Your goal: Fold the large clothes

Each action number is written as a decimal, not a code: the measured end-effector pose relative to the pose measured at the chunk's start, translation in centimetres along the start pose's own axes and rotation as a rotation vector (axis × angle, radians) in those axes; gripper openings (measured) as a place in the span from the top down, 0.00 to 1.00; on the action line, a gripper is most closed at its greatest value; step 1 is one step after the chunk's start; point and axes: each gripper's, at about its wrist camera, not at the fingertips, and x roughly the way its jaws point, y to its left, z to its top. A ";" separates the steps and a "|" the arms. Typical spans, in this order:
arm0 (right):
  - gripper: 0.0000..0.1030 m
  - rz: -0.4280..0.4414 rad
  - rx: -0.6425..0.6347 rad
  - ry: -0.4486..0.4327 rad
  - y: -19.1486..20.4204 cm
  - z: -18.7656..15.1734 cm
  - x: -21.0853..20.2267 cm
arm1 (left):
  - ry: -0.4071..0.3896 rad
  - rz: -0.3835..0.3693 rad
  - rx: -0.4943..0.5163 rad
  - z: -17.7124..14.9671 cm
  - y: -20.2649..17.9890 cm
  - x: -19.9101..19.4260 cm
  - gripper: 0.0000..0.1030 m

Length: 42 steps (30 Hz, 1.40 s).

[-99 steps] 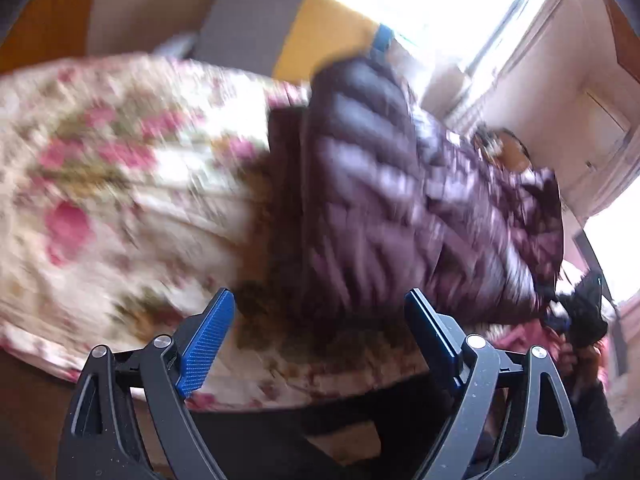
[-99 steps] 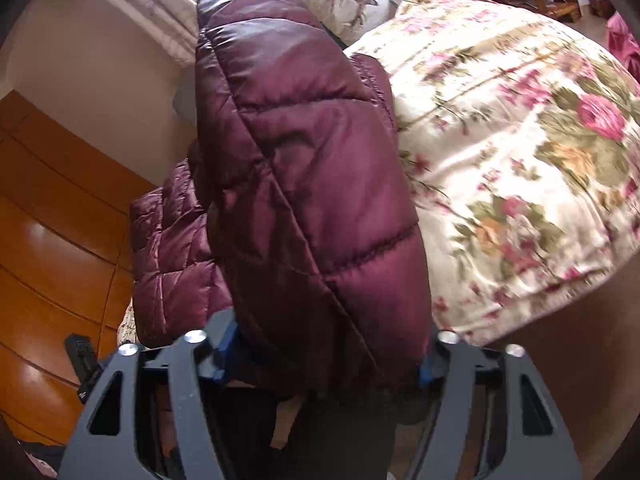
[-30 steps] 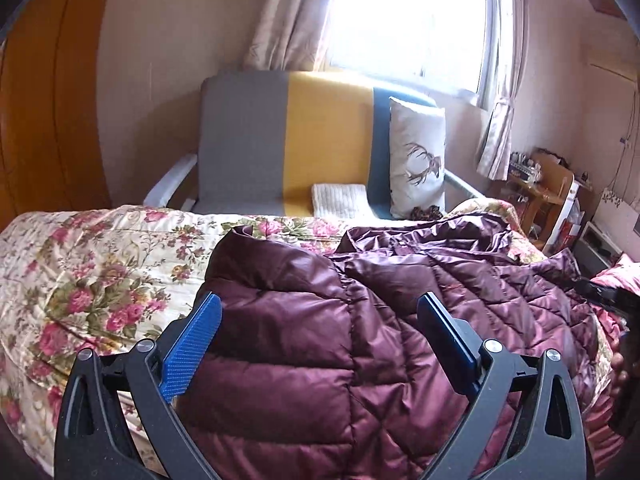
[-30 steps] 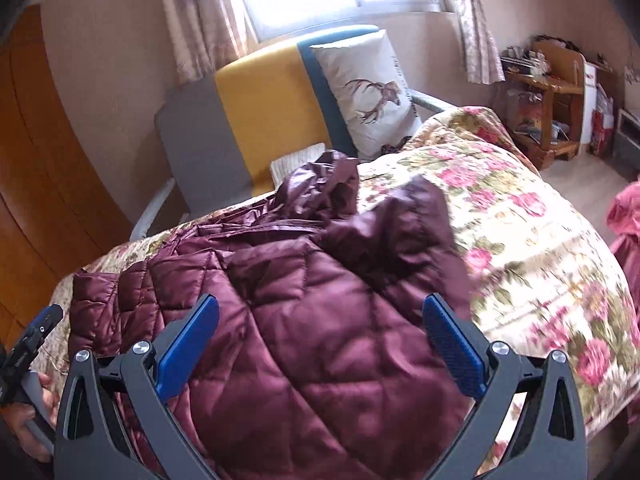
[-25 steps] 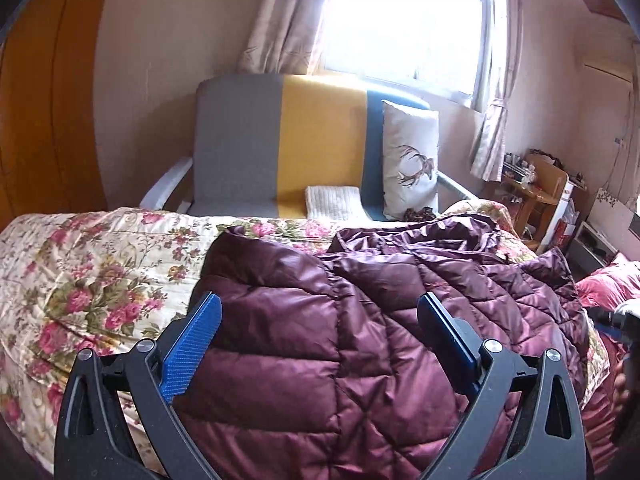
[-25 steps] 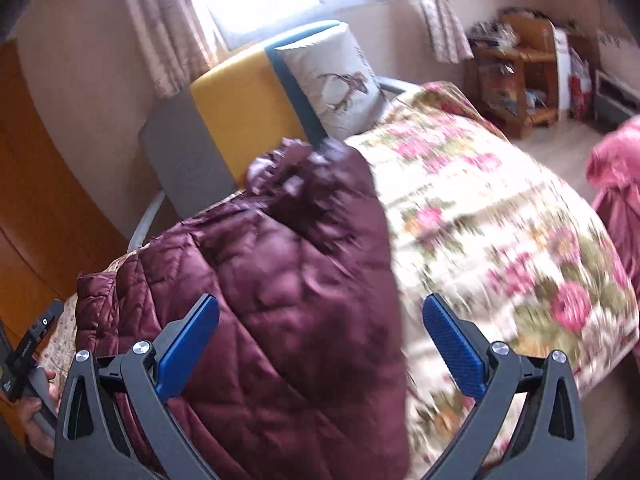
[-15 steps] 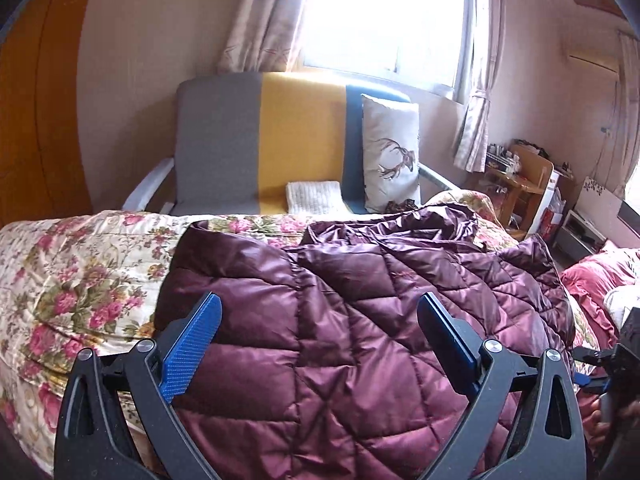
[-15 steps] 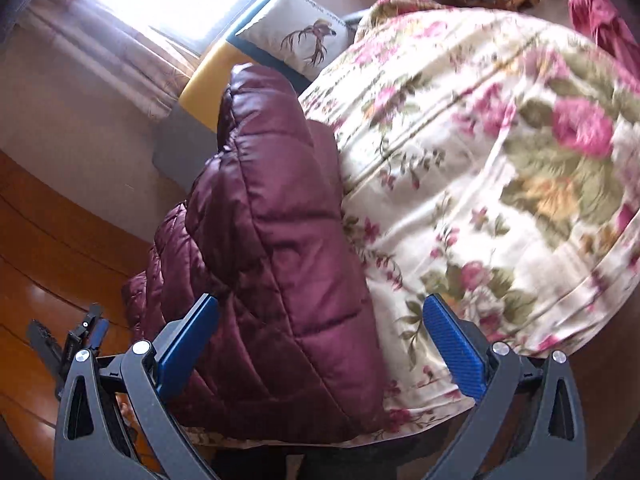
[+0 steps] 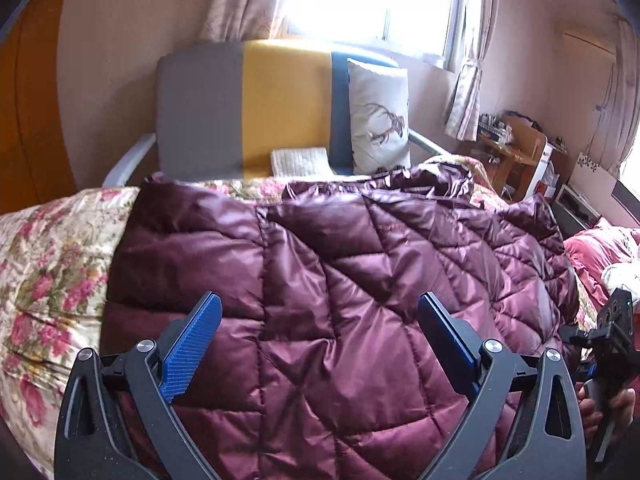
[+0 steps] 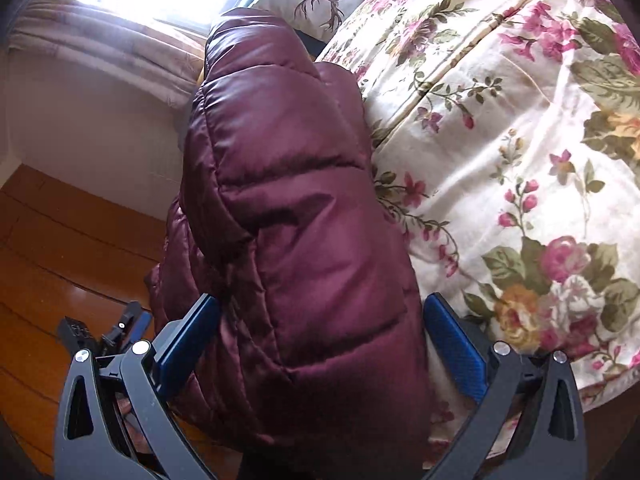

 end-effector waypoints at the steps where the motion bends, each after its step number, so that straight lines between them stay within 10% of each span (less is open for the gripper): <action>1: 0.02 0.005 0.001 0.000 0.0 -0.1 0.0 | 0.010 -0.002 -0.002 -0.2 0.1 0.3 0.06; 23: 0.50 0.038 -0.091 -0.075 7.5 -1.9 -4.2 | 0.051 0.022 0.010 -2.2 0.8 3.4 0.06; 35: 0.53 -0.137 -0.760 -0.051 32.7 -6.7 2.3 | 0.042 -0.044 -0.035 -3.3 2.4 3.7 0.09; 42: 0.54 -0.262 -0.972 -0.027 37.8 -10.9 8.1 | 0.003 -0.204 -0.187 -4.7 8.7 -2.6 0.40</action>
